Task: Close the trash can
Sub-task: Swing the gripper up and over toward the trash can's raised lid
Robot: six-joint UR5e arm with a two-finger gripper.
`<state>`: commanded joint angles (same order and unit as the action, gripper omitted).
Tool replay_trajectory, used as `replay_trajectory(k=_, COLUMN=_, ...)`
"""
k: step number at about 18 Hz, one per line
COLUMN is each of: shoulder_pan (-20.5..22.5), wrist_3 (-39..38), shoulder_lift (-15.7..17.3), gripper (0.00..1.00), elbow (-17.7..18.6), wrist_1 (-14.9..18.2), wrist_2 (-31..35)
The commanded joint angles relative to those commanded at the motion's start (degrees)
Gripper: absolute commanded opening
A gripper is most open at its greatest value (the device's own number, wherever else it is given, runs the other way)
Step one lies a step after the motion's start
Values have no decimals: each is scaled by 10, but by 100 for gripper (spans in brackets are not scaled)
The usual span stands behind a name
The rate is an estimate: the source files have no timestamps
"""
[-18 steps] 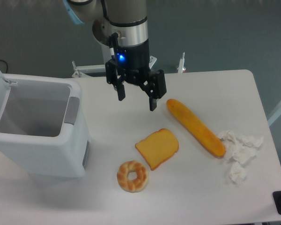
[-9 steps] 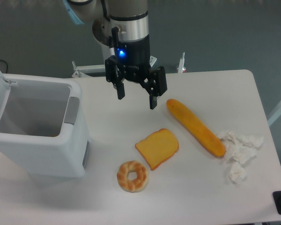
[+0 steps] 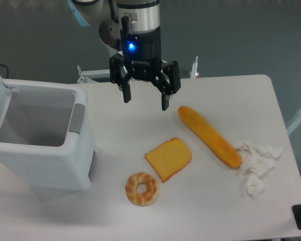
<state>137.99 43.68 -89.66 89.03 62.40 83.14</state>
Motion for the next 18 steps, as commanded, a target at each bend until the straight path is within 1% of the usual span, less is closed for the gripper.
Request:
replay_trajectory(k=3, shoulder_pan=-1, wrist_3=-7, shoulder_lift=14, gripper=100, elbow=-4, wrist_1=1, wrist_2=-2)
replay_trajectory(k=7, shoulder_pan=-6, wrist_3=-91, shoulder_lift=19, gripper=100, elbow=-10, wrist_1=0, wrist_2=-11)
replay_trajectory(k=9, shoulder_pan=-11, wrist_3=-126, shoulder_lift=17, gripper=100, elbow=-10, wrist_1=0, wrist_2=-33)
replay_trajectory(k=12, shoulder_pan=-34, wrist_3=-187, shoulder_lift=17, gripper=100, elbow=-18, wrist_1=-1, wrist_2=-71)
replay_trajectory(k=14, shoulder_pan=-37, wrist_3=-226, shoulder_lift=25, gripper=100, elbow=-19, wrist_1=-2, wrist_2=-82)
replay_trajectory(k=17, shoulder_pan=-42, wrist_3=-239, shoulder_lift=31, gripper=100, elbow=-23, wrist_1=-2, wrist_2=-126)
replay_trajectory(k=18, shoulder_pan=-43, wrist_3=-256, shoulder_lift=32, gripper=100, elbow=-25, wrist_1=-2, wrist_2=-134)
